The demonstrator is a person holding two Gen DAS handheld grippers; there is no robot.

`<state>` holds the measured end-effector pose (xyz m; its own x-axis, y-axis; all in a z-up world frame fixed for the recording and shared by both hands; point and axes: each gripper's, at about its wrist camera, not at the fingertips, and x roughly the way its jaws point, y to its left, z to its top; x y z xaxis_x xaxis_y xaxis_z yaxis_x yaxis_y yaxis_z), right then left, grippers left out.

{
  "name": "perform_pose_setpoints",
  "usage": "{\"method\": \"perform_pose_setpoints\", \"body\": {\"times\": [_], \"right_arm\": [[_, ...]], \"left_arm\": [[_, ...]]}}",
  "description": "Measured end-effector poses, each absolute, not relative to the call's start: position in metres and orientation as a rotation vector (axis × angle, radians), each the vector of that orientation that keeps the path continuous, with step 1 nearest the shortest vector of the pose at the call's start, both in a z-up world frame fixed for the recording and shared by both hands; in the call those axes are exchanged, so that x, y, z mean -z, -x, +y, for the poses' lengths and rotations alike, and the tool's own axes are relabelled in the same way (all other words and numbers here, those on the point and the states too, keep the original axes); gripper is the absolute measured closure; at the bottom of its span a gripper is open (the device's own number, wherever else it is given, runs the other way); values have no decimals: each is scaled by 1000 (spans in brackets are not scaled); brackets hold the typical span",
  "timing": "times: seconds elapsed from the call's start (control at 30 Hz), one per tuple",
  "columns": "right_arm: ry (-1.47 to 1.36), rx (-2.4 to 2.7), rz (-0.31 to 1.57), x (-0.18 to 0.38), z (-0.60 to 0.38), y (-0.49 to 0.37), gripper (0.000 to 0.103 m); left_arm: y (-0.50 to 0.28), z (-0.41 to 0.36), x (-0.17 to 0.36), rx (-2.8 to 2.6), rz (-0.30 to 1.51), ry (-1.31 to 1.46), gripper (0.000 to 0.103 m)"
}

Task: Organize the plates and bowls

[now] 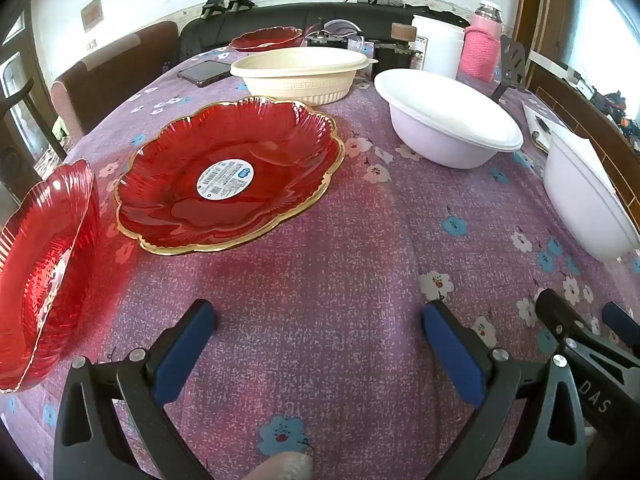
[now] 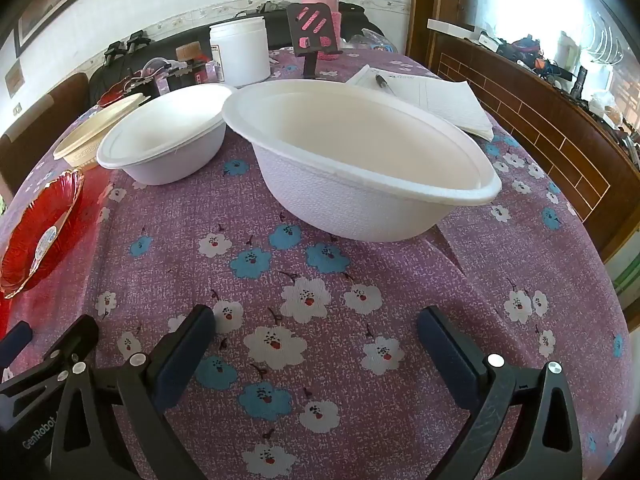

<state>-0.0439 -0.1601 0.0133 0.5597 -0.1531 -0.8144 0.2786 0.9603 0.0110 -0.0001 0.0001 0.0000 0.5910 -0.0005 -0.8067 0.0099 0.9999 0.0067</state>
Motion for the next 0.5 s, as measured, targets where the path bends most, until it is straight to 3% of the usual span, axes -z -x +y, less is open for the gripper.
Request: {"method": "perform_pose_setpoints", "body": {"times": [0.5], "right_arm": [[-149,253,944,-14,-161,44,1]], "left_arm": [[0,0,0,6,939,-12,0]]}}
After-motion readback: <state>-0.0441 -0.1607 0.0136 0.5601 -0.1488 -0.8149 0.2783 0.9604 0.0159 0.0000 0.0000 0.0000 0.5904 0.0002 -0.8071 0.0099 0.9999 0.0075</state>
